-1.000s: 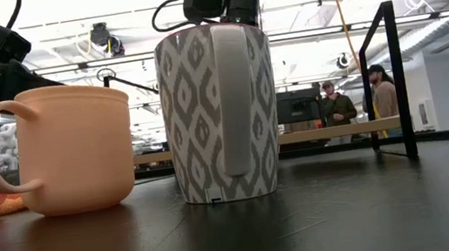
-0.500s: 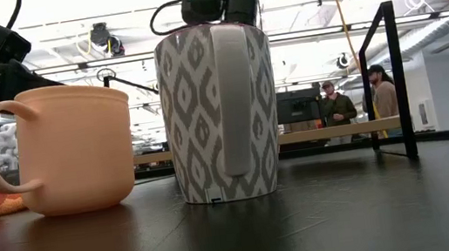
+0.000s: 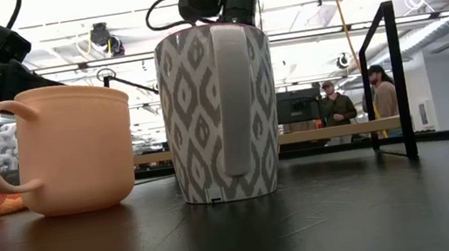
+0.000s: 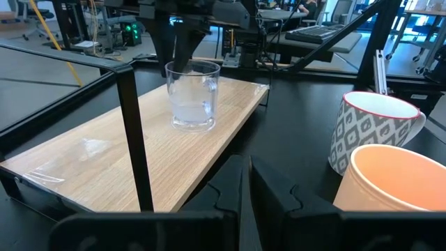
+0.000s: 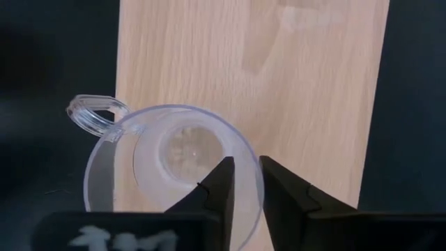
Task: Stack small to large cups/mugs on shelf
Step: Put the transparent mug on the shelf
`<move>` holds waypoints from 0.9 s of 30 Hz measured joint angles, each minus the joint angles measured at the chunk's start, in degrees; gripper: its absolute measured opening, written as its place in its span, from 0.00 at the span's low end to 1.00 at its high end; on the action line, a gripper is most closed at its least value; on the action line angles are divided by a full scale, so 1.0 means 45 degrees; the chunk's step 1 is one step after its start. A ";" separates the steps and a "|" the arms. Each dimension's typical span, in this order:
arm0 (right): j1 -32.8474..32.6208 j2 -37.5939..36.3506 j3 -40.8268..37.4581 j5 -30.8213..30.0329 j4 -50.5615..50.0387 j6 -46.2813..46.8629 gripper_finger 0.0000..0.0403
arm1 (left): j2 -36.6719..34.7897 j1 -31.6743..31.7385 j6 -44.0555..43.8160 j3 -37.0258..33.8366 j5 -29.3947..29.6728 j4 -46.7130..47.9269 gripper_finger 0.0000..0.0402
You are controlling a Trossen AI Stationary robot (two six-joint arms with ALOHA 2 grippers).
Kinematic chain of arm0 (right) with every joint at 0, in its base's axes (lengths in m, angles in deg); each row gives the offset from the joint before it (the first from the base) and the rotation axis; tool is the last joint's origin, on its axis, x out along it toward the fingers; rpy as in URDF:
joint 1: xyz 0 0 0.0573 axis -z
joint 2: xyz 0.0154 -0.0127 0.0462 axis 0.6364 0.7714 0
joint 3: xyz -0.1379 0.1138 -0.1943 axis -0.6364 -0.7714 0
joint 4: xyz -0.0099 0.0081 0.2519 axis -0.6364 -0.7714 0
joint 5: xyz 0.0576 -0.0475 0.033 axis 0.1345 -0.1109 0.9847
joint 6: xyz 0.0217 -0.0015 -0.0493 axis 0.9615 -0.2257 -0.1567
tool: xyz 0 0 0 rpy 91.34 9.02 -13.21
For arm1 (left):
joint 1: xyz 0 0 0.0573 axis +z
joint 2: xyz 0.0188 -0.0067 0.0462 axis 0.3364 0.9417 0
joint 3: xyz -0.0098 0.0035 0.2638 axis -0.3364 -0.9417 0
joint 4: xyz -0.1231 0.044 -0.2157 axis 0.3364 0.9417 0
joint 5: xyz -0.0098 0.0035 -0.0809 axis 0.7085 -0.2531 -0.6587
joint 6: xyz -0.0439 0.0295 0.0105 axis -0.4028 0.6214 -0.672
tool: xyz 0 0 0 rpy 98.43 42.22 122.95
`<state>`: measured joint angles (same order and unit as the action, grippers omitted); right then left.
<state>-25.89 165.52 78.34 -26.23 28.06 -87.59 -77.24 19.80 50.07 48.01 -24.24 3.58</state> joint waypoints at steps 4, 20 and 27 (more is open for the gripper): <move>-0.0001 -0.0005 0.0010 0.0004 0.0005 0.0000 0.21 | -0.0004 -0.0005 0.0000 -0.0001 0.0000 0.0000 0.08; 0.0004 -0.0026 0.0015 0.0009 0.0005 0.0000 0.32 | 0.0000 -0.0002 0.0000 -0.0001 0.0000 0.0000 0.08; 0.0004 -0.0215 0.0029 0.0058 -0.0046 -0.0010 0.32 | -0.0001 0.0000 0.0005 -0.0001 -0.0002 0.0000 0.08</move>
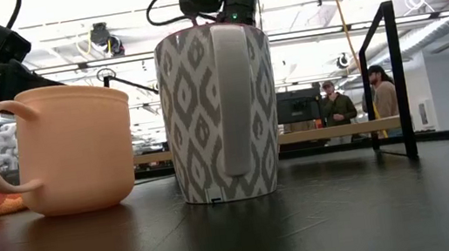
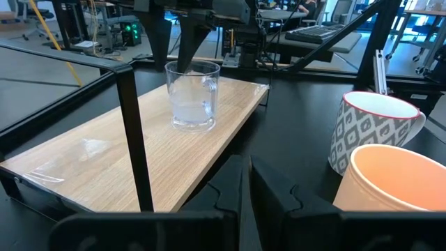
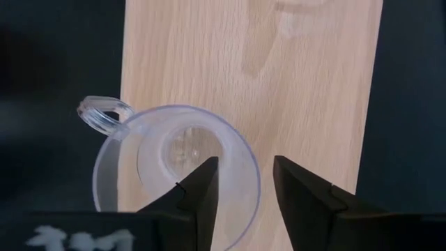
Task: Stack small to large cups/mugs on shelf
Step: Put the transparent mug on the shelf
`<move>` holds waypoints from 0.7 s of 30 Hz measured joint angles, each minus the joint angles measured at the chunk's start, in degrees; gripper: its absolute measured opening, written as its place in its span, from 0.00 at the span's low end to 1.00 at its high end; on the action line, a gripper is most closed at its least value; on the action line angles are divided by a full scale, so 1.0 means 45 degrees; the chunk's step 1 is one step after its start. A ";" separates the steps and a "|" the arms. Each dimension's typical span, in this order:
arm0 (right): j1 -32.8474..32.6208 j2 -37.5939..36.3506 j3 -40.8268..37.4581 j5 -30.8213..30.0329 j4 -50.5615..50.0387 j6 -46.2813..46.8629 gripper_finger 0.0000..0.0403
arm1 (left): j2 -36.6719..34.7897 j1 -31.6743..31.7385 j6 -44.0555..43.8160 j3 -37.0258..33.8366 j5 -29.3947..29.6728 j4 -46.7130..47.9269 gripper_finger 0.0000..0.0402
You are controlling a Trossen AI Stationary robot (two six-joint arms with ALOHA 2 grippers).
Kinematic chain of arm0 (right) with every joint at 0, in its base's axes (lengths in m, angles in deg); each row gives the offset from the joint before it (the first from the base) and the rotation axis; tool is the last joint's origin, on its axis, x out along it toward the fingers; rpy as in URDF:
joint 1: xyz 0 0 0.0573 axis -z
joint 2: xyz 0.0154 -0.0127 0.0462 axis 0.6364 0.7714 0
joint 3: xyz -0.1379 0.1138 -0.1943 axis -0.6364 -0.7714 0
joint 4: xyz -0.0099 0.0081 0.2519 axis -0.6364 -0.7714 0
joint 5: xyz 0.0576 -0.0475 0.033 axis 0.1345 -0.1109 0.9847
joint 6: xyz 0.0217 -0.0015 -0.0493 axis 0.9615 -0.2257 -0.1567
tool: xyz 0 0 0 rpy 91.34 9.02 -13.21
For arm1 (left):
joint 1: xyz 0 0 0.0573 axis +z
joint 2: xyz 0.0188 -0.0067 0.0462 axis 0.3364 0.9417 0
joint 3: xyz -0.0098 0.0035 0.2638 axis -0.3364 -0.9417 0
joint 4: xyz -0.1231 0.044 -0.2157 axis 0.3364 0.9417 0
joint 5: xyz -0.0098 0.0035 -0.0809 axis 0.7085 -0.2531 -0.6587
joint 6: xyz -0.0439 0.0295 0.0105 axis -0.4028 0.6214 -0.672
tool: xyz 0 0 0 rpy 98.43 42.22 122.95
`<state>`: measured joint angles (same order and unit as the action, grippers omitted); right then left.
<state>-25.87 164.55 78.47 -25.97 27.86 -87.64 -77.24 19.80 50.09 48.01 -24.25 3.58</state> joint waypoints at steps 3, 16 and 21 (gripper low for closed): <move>-0.0008 -0.0113 0.0000 0.0004 -0.0027 0.0010 0.32 | -0.0003 0.0000 0.0000 0.0000 0.0001 0.0000 0.08; -0.0100 -0.0860 0.0000 0.0013 -0.0119 0.0306 0.32 | 0.0002 -0.0004 -0.0003 0.0000 -0.0003 0.0000 0.08; -0.0141 -0.0955 -0.0002 0.0013 0.0021 0.0294 0.32 | -0.0001 -0.0003 -0.0005 0.0000 -0.0003 0.0000 0.08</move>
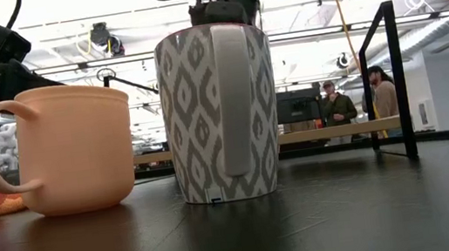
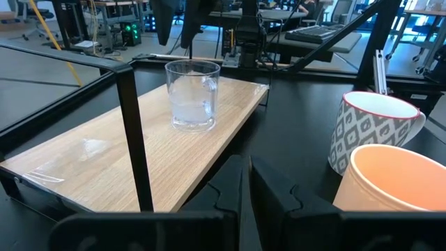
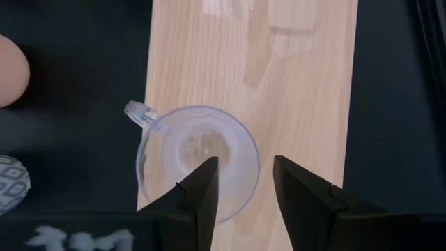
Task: Stack small to large cups/mugs on shelf
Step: Put the transparent mug on the shelf
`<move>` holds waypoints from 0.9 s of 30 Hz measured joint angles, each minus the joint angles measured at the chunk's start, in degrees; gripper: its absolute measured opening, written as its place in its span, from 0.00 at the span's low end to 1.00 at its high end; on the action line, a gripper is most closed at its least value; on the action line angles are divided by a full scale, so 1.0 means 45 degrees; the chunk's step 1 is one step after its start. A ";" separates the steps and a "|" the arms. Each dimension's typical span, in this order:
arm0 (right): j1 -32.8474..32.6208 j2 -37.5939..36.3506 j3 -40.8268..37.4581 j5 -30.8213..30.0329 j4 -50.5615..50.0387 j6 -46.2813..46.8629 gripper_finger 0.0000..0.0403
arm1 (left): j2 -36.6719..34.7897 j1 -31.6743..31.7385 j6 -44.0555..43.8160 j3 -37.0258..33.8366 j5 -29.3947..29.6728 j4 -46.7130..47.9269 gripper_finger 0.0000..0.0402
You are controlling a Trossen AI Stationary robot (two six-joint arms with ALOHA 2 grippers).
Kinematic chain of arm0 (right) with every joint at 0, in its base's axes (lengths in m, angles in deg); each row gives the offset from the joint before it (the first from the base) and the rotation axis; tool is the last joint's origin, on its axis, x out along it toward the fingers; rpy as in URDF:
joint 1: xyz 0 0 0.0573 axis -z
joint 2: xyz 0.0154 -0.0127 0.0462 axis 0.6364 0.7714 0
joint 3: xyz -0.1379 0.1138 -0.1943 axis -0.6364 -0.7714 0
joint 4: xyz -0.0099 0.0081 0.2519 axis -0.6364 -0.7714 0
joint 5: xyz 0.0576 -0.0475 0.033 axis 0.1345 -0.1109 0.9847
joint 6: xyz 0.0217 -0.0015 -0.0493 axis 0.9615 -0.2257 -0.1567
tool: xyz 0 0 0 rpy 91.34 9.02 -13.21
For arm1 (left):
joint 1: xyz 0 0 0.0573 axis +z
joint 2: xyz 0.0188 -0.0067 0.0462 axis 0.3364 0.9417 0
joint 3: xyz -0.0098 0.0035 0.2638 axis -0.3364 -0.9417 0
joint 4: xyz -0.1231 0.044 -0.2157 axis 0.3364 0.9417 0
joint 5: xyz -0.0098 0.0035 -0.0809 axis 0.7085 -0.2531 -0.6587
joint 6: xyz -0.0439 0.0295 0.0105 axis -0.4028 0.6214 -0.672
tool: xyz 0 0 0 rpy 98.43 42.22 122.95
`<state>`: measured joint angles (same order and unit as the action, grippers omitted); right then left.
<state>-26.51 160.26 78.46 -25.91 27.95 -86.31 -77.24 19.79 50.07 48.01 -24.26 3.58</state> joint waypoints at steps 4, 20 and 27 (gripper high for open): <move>0.0000 0.0019 0.0002 0.0001 0.0006 -0.0009 0.32 | 0.0003 0.0003 0.0000 0.0000 0.0000 0.0000 0.08; 0.0000 -0.0116 -0.0008 0.0001 -0.0037 -0.0037 0.32 | 0.0003 0.0003 -0.0005 0.0000 0.0000 0.0000 0.08; -0.0001 -0.0529 -0.0008 0.0001 -0.0062 0.0097 0.32 | 0.0003 -0.0002 -0.0005 0.0000 0.0000 -0.0004 0.08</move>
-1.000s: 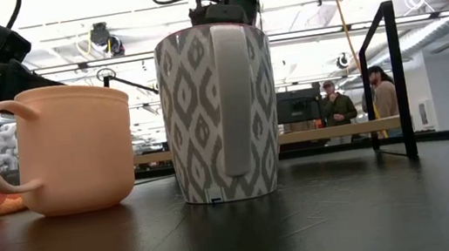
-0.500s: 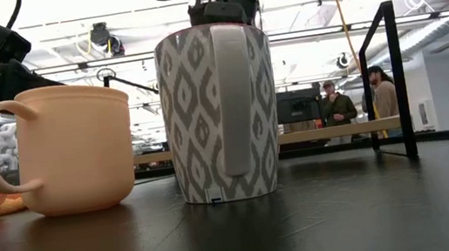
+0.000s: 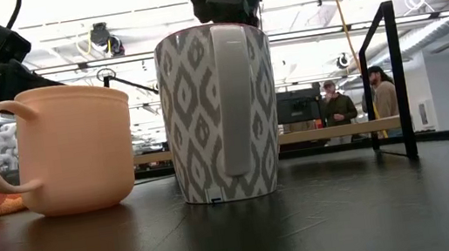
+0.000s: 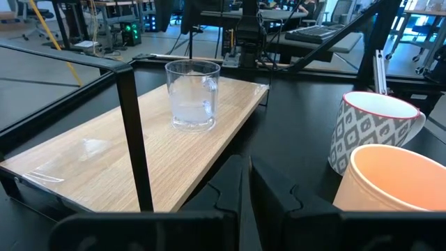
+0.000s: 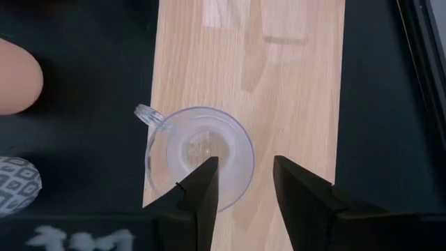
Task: Stack small to large cups/mugs on shelf
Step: Put the transparent mug on the shelf
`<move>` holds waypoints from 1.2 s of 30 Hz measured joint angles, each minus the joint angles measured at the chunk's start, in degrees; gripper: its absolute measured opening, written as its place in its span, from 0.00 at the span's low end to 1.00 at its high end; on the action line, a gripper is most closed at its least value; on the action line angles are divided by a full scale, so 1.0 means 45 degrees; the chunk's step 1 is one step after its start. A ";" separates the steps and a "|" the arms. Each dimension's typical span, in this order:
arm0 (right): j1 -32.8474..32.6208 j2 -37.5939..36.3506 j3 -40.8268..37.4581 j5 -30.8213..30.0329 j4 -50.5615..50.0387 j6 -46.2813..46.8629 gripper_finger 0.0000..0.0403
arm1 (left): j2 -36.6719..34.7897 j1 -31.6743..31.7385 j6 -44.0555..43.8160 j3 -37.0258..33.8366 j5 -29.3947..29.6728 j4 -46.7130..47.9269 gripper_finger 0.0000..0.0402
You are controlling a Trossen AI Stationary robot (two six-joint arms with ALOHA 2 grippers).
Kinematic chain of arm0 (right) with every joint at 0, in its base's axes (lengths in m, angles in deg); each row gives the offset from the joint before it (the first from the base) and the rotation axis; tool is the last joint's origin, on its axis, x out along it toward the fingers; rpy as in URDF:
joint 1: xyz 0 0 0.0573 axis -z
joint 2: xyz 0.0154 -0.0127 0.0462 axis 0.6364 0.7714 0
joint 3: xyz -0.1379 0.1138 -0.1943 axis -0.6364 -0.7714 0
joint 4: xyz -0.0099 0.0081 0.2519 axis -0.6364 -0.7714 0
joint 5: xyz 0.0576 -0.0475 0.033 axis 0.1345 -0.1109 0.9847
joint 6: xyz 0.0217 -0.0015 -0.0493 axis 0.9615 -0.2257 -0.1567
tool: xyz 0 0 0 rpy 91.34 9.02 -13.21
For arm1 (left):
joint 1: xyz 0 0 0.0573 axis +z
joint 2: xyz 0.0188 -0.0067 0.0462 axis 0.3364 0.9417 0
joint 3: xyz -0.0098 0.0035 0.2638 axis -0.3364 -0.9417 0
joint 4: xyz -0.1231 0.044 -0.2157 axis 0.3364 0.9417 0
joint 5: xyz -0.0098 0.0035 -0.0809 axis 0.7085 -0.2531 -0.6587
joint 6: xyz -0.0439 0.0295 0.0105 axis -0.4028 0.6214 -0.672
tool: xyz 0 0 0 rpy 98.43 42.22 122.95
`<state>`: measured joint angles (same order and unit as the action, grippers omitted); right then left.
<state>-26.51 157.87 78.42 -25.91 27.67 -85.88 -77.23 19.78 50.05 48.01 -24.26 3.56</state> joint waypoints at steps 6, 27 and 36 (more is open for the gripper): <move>-0.0068 0.0000 0.0000 -0.0003 -0.0019 0.0007 0.32 | -0.0002 0.0003 0.0000 0.0000 0.0000 0.0002 0.08; -0.0252 0.0000 0.0000 -0.0005 -0.0019 -0.0439 0.02 | -0.0004 0.0001 0.0000 0.0000 0.0000 0.0000 0.08; -0.0252 -0.0214 0.0000 0.0000 -0.0230 -0.0419 0.00 | 0.0000 0.0004 -0.0005 0.0000 0.0005 0.0003 0.08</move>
<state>-27.64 156.91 78.42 -25.91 26.63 -87.76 -77.23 19.79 50.02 48.01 -24.24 3.57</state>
